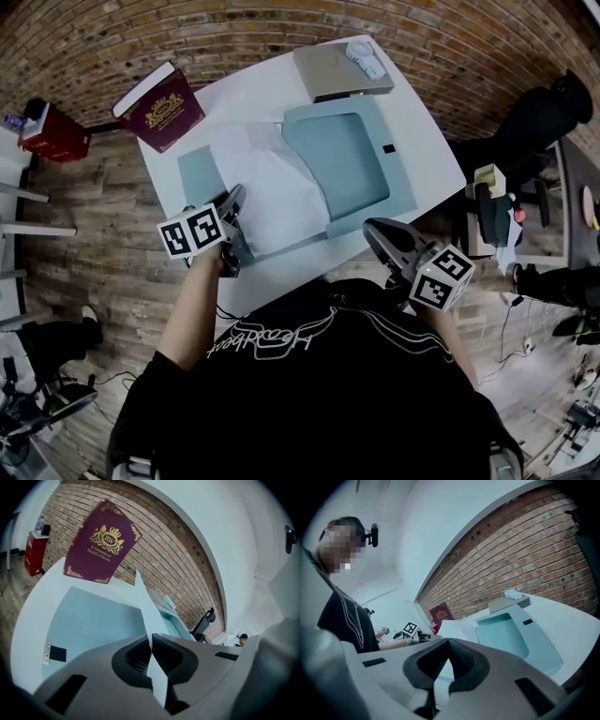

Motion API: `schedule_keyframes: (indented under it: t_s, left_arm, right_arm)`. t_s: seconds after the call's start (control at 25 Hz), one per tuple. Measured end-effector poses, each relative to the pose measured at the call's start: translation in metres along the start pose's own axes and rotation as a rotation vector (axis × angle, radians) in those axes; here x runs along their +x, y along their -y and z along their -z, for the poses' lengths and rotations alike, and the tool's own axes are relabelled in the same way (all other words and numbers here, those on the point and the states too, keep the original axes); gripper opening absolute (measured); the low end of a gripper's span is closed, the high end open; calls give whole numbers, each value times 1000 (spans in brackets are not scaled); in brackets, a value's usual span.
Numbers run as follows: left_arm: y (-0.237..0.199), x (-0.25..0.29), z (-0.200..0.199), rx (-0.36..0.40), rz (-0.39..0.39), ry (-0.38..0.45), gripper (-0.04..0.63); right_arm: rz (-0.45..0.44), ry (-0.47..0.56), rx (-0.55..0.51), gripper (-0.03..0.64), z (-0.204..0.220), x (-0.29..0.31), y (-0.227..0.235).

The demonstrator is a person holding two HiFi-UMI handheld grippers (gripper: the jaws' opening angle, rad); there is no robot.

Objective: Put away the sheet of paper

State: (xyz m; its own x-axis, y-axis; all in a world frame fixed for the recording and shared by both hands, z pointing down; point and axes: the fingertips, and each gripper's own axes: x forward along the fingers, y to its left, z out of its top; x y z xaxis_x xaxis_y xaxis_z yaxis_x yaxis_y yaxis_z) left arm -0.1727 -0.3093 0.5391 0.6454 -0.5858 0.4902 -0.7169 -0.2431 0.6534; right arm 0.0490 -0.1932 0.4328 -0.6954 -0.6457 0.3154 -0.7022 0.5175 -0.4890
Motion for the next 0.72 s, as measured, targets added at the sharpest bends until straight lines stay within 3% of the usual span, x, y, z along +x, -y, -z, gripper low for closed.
schedule_keyframes:
  t_s: [0.28,0.72]
  left_arm:
    - [-29,1,10,-2,-118,-28,31]
    - [-9,15,19,-13,-180,-20,31]
  right_arm:
    - [-53,-10,-17,3,-6,10,-5]
    - [-149,-25,-46,3,-36,1,25]
